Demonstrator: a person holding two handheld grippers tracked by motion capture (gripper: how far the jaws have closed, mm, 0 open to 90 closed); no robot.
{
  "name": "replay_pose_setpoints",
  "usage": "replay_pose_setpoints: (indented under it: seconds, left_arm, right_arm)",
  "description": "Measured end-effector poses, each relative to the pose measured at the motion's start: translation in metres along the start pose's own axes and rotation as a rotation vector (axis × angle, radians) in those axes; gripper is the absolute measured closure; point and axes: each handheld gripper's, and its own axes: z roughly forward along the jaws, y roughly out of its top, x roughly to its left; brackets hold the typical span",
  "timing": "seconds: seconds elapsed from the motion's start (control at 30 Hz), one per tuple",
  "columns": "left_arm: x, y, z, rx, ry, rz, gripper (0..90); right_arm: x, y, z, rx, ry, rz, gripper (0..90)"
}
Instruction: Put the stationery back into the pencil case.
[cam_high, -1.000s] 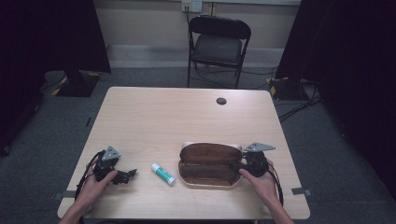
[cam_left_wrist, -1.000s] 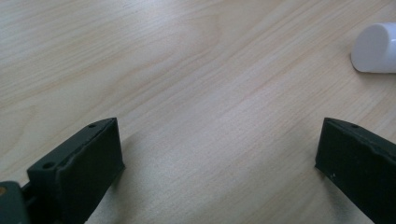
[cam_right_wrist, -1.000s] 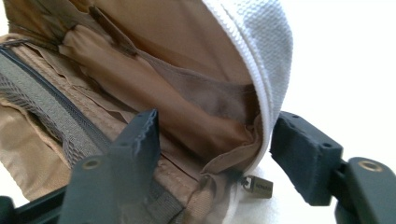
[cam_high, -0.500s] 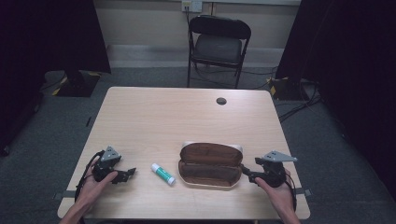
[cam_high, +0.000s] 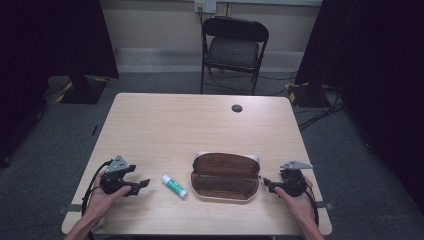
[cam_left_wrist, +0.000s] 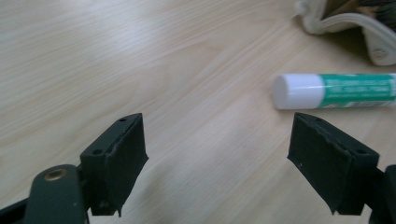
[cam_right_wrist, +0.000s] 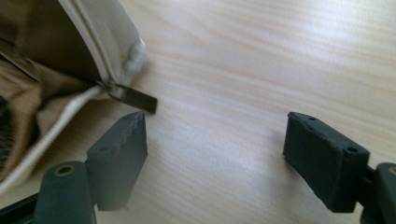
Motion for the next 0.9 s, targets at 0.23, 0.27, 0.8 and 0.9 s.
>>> replay_pose_setpoints:
  seconds: [0.23, 0.27, 0.8, 0.9]
  left_arm:
    - [-0.017, 0.019, 0.004, 0.003, -0.018, 0.086, 20.2]
    - [-0.022, 0.027, 0.007, -0.005, -0.027, 0.117, 20.8]
    - [-0.050, 0.049, 0.042, -0.017, -0.239, 0.231, 34.0]
    - [-0.053, 0.044, 0.049, -0.001, -0.247, 0.244, 34.5]
  right_arm:
    - [0.002, -0.006, 0.001, -0.040, -0.024, -0.023, 19.1]
    - [0.002, -0.008, 0.001, -0.059, -0.021, -0.028, 18.5]
    - [0.002, -0.009, 0.001, -0.058, -0.027, -0.023, 18.4]
    - [0.002, -0.009, 0.001, -0.058, -0.027, -0.023, 18.4]
